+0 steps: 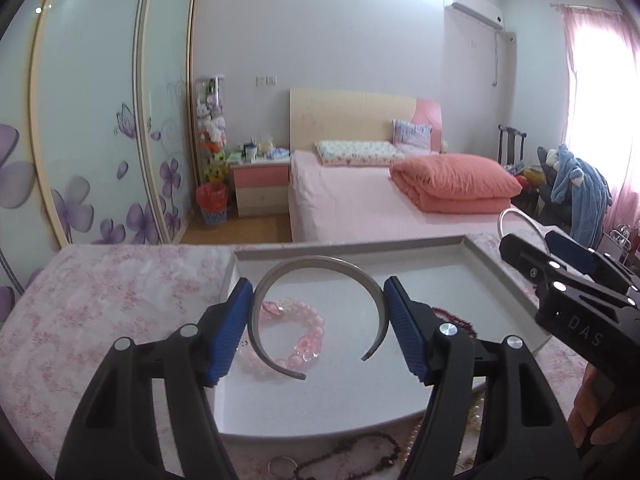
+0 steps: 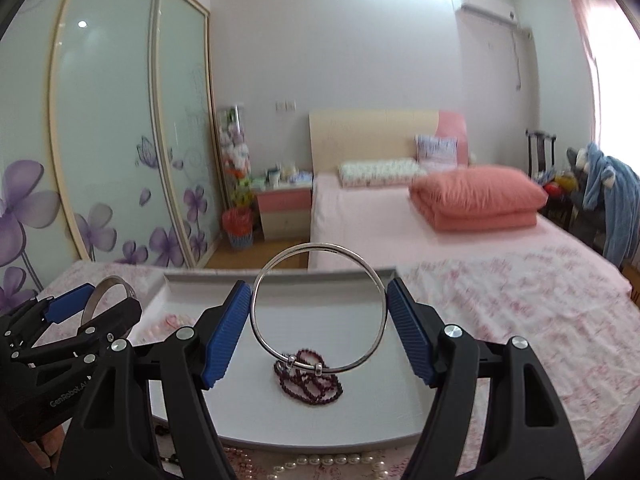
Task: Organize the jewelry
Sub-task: 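Lift both bangles and release them into the grey tray with both tools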
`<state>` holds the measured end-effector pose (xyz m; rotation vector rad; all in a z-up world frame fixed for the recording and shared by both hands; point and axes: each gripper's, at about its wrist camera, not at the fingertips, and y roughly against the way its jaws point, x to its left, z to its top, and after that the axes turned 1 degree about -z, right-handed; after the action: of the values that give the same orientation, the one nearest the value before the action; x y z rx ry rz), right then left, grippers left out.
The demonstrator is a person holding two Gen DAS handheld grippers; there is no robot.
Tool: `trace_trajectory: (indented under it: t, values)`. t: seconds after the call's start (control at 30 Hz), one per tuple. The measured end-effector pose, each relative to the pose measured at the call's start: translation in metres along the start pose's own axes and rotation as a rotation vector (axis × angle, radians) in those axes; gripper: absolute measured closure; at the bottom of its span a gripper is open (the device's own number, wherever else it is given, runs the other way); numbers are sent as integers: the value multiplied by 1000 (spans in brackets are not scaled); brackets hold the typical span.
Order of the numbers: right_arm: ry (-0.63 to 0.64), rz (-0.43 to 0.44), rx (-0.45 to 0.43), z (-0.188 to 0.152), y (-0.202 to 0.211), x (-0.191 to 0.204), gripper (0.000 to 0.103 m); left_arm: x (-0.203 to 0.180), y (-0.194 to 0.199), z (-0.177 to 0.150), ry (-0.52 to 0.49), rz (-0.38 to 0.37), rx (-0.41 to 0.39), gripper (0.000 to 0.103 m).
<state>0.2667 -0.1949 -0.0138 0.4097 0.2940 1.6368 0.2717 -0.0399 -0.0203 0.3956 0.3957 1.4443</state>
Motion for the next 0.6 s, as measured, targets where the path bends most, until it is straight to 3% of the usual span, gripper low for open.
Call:
trace_trajectory:
  t: [0.4,0.6]
  values:
    - [-86,44,203,-12,-45,-8,32,10,-47,-11,31,-30,126,36]
    - [-121,33,176,-6,-33,-18,29,23,-38,-6,57,-3,105,36]
